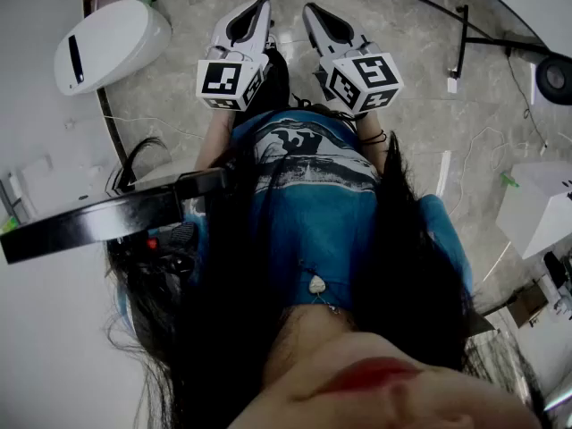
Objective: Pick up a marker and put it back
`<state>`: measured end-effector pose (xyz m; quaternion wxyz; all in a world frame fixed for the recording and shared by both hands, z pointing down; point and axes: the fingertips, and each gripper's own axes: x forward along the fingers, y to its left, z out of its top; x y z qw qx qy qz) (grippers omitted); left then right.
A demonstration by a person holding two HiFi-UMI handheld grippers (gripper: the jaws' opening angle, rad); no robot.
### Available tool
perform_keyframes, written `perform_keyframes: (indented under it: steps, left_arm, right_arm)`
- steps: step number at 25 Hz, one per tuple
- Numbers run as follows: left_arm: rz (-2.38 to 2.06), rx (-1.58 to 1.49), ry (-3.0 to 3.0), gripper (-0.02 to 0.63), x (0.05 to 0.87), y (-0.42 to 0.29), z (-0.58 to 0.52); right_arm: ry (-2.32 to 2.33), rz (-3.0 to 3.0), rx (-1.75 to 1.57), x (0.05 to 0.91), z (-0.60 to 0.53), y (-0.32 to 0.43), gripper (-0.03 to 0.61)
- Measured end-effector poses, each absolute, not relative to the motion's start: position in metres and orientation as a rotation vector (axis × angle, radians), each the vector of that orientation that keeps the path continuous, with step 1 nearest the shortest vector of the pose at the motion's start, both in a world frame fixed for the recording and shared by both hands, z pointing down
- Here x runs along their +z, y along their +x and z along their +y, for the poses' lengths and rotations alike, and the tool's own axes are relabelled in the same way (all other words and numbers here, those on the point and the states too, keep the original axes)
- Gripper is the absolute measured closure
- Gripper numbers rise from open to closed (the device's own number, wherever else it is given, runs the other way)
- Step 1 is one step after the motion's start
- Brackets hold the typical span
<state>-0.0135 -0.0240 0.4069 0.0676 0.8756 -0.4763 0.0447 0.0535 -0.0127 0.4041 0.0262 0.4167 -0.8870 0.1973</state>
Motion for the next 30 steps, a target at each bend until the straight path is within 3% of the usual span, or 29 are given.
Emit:
perform_keyframes:
  steps: [10, 24, 26, 27, 28, 30]
  left_arm:
    - [-1.339, 0.114, 2.705, 0.620, 0.406, -0.105, -0.202]
    - [-1.333, 0.106, 2.645, 0.620, 0.412, -0.119, -0.277]
    - [-1.343, 0.119, 2.648, 0.620, 0.407, -0.108, -0.285]
    - [-1.351, 0.124, 2.649, 0.620, 0.405, -0.106, -0.288]
    - [-1.361, 0.126, 2.648, 0.620, 0.404, -0.106, -0.290]
    - [-1.389, 0.124, 2.634, 0.620, 0.405, -0.109, -0.291]
  right_arm:
    - [1.399, -2.660, 0.554, 0.414, -0.191, -0.036, 0.574]
    - [1.242, -2.580, 0.418, 0.422, -0.290, -0.060, 0.572]
    - [1.180, -2.574, 0.417, 0.425, -0.298, -0.055, 0.539]
    - [1.141, -2.557, 0.402, 0.430, -0.300, -0.055, 0.462]
    - [1.103, -2.528, 0.374, 0.436, -0.302, -0.057, 0.433]
    - [1.047, -2.451, 0.280, 0.450, -0.304, -0.059, 0.430]
